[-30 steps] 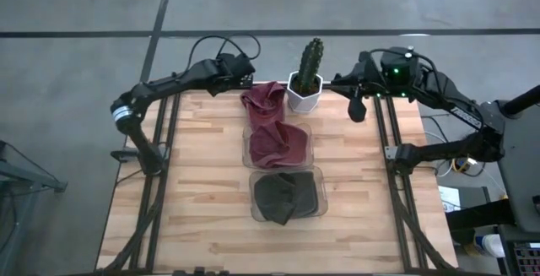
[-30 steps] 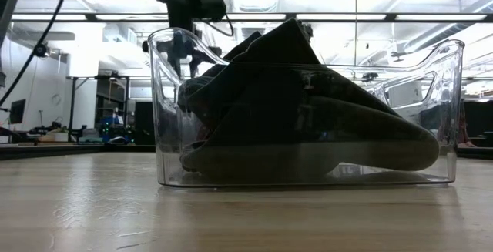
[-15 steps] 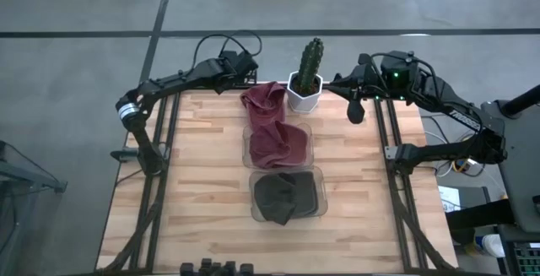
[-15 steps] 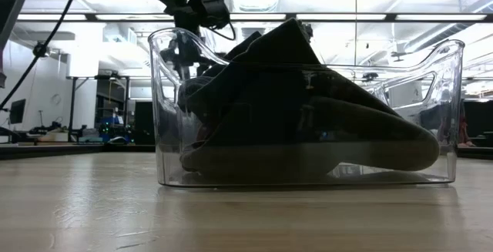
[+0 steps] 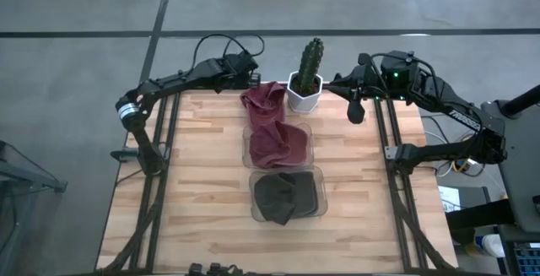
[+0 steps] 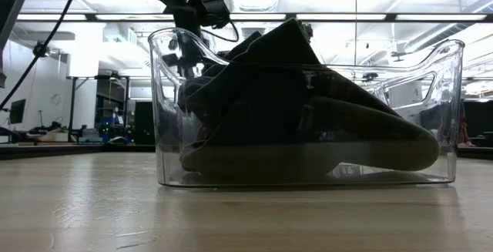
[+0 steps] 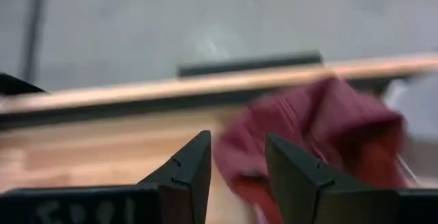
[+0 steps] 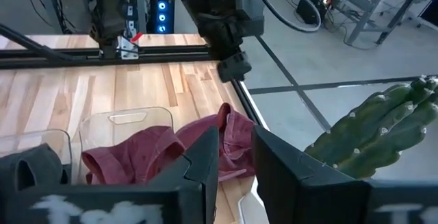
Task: Pick & Place hat
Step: Put the dark red cap into the top transparent bin
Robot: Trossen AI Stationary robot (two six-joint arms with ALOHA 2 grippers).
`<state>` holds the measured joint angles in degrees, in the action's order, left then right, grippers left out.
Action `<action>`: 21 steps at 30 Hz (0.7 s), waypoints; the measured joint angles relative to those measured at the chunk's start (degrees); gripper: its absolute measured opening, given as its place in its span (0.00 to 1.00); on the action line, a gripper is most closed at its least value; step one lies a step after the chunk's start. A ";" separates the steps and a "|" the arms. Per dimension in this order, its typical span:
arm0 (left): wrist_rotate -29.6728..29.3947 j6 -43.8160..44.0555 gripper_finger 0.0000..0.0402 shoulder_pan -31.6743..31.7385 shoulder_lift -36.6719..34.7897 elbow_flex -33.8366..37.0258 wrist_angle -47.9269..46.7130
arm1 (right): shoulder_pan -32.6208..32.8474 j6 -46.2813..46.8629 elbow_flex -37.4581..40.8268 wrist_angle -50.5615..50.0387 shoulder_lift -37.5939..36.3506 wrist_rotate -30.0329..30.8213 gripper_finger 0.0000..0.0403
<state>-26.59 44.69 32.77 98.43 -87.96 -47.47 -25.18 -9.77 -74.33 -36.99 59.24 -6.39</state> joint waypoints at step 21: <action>5.51 2.71 0.32 -0.01 0.00 0.22 -6.46 | -0.97 2.28 9.91 6.24 -8.05 -0.04 0.20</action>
<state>-21.08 47.40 32.77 98.43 -87.74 -53.93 -26.15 -7.49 -64.43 -30.75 51.20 -6.44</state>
